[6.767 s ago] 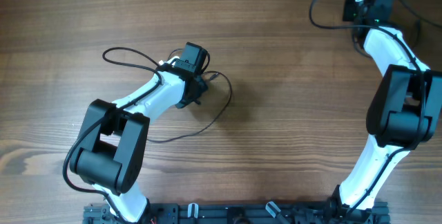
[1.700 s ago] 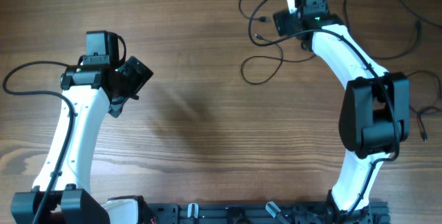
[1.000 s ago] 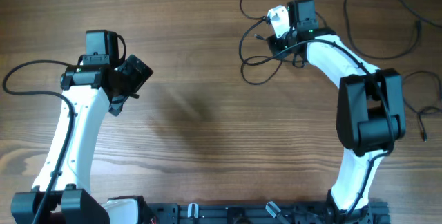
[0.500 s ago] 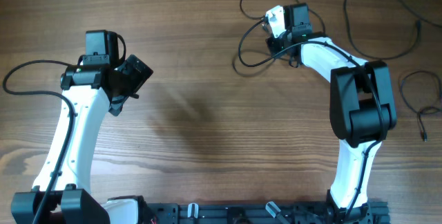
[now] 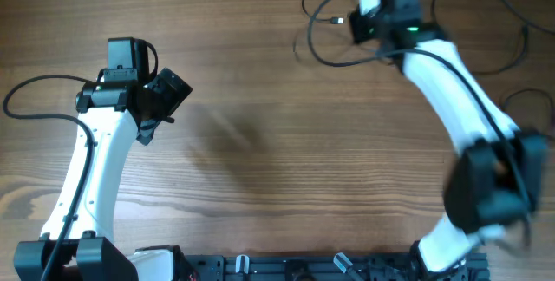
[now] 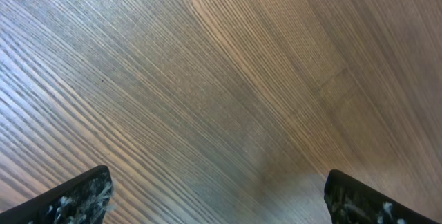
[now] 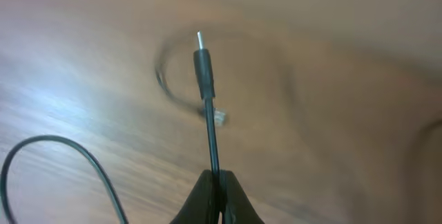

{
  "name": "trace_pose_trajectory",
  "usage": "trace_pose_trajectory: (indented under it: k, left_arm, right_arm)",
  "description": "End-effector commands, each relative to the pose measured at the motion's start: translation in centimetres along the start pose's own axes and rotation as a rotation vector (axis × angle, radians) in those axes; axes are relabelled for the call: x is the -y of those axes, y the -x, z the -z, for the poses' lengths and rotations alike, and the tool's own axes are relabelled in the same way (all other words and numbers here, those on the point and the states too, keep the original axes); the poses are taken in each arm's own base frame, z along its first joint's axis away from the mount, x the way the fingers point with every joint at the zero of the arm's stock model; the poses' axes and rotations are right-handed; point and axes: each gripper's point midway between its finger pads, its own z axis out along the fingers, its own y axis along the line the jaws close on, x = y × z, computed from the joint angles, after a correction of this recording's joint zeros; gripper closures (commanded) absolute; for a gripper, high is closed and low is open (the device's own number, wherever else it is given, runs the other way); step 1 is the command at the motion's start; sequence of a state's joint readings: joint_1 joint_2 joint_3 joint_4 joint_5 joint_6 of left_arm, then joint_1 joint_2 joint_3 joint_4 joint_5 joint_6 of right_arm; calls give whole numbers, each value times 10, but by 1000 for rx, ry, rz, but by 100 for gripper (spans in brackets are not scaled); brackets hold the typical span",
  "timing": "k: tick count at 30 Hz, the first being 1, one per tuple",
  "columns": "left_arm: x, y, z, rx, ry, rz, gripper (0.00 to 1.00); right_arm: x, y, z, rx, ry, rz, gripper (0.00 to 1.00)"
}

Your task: Untangle cables

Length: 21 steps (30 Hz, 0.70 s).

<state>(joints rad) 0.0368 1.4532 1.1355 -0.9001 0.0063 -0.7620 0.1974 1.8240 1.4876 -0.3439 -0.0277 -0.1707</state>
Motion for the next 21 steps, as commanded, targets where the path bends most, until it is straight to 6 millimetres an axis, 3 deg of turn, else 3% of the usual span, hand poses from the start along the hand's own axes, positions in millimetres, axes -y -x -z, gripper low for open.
trace_pose_trajectory:
  k: [1, 3, 5, 7, 9, 12, 14, 21]
  left_arm:
    - [-2, -1, -2, -4, 1, 13, 0]
    - [-2, -1, -2, -4, 1, 13, 0]
    - [-2, -1, -2, -5, 1, 13, 0]
    - [-2, -1, -2, -5, 1, 13, 0]
    - [-2, -1, -2, -4, 2, 13, 0]
    - [-2, 0, -2, -4, 1, 13, 0]
    - [-2, -1, -2, -4, 1, 13, 0]
    - [-2, -1, -2, -5, 1, 13, 0]
  right_arm:
    - [5, 68, 99, 200, -7, -43, 96]
    - [7, 85, 147, 278, -15, -64, 96]
    - [8, 97, 178, 341, -19, -91, 96]
    - [10, 105, 202, 392, -28, -103, 96]
    - [15, 109, 212, 416, -61, -108, 96]
    - [28, 104, 201, 390, -130, -123, 96]
    - [37, 104, 181, 376, -179, -133, 96]
    - [49, 137, 102, 520, -210, -143, 96]
